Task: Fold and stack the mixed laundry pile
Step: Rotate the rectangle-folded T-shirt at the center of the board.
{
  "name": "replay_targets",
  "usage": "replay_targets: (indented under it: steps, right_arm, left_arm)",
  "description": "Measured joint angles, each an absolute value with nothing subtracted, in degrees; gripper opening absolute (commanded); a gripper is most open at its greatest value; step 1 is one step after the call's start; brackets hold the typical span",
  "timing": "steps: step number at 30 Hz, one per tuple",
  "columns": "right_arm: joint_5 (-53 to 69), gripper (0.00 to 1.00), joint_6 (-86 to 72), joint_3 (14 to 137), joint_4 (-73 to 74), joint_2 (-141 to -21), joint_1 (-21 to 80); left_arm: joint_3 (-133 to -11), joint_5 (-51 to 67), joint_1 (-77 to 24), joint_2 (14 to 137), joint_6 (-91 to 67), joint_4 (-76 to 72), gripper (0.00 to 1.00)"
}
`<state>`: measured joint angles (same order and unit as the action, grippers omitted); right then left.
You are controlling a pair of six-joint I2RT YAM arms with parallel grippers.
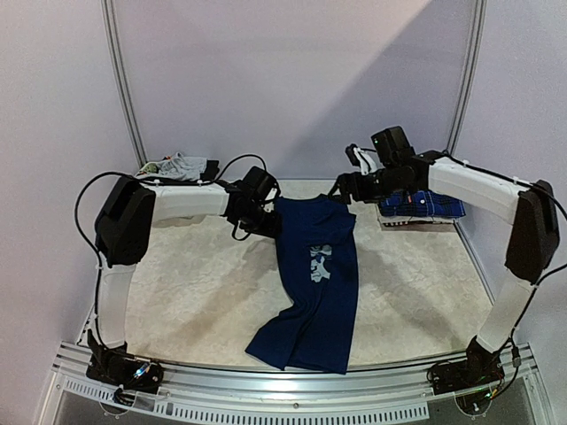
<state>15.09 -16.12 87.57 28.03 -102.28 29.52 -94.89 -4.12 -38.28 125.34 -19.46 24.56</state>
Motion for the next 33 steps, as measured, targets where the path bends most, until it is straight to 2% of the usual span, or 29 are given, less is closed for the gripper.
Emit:
replay_targets:
  steps: [4,13,17,21,33]
  right_arm:
    - [13.76,0.9,-18.33,77.14,26.09,-93.32,30.0]
    - [9.89,0.91,-20.29,68.64,24.99,-80.49,33.5]
    - [7.97,0.91,-20.67,66.59,25.52,-76.99,33.8]
    - [6.83,0.91,-20.93,64.95,25.71,-74.61,33.91]
    - [5.85,0.92,-21.23,62.59,26.44,-73.36,34.13]
  left_arm:
    - [-100.66,-1.72,-36.6,130.58,-18.57,27.4,0.47]
    - [-105.23,1.08,-36.21,134.8,-18.15,30.55,0.36]
    - [-106.39,2.46,-36.21,136.07,-18.37,30.87,0.24]
    - [-108.18,3.75,-36.21,137.4,-18.68,30.89,0.0]
    - [-108.75,4.89,-34.33,137.93,-19.94,30.37,0.0]
